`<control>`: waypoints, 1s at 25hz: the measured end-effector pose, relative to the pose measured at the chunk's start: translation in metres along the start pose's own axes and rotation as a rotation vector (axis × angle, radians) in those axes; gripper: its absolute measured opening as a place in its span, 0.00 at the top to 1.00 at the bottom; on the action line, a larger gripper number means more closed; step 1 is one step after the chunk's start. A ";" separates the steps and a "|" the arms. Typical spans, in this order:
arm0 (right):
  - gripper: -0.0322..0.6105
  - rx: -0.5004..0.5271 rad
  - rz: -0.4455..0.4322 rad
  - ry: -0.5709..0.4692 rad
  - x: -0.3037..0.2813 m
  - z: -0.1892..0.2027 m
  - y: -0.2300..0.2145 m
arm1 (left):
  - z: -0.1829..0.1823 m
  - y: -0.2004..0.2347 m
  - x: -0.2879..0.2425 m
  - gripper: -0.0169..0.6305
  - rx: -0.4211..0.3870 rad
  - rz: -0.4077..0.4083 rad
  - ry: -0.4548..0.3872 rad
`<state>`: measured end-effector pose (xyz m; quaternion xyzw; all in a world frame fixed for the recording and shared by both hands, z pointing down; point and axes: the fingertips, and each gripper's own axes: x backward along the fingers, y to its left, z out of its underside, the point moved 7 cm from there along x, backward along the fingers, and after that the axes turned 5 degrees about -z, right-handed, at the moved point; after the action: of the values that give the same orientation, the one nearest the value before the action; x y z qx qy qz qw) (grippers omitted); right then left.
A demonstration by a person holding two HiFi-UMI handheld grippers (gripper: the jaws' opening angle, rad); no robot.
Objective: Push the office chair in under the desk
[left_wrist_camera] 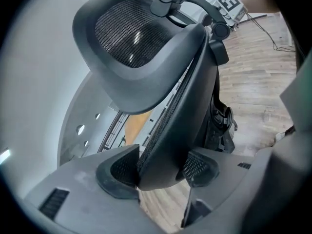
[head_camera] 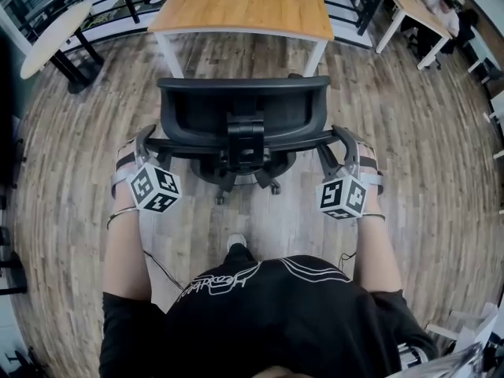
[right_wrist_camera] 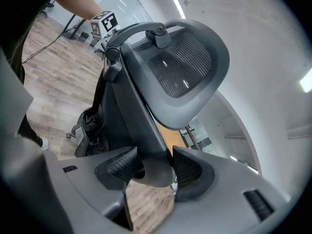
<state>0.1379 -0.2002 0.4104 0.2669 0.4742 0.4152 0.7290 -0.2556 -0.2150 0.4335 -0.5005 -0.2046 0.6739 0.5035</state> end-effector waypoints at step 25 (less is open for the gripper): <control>0.56 -0.048 0.068 0.082 -0.093 -0.043 -0.035 | 0.004 0.075 -0.119 0.61 -0.033 0.000 -0.081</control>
<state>0.0921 -0.2979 0.4097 0.2481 0.4843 0.4614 0.7007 -0.2960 -0.3501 0.4324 -0.4811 -0.2358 0.6900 0.4867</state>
